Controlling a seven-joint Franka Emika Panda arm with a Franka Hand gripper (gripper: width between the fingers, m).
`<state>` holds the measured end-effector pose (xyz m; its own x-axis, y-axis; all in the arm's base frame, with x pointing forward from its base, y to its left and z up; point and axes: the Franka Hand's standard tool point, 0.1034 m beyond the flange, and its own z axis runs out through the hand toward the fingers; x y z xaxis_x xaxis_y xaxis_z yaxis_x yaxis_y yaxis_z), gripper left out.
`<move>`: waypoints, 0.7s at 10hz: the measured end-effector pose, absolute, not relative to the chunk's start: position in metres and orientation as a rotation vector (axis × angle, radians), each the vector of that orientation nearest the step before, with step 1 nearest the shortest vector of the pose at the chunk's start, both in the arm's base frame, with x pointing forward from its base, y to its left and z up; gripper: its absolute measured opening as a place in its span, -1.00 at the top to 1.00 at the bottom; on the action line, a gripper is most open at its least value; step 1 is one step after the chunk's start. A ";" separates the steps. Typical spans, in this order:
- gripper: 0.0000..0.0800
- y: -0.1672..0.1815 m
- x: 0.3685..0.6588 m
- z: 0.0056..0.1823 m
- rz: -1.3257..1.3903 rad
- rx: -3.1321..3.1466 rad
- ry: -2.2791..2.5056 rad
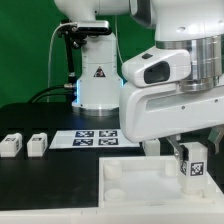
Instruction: Assemble one leg
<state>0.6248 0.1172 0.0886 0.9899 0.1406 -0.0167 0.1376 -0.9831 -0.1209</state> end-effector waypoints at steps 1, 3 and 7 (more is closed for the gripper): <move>0.26 0.117 0.625 0.088 0.039 -3.017 -0.176; 0.26 0.114 0.629 0.088 0.048 -3.006 0.175; 0.26 0.111 0.626 0.087 0.163 -2.744 1.237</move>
Offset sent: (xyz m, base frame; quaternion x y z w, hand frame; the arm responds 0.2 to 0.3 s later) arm -0.0015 -0.0082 -0.0078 0.0248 -0.0128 0.5435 0.8390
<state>0.6264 0.1110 0.0873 0.6587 -0.7373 -0.1501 -0.7510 -0.6564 -0.0711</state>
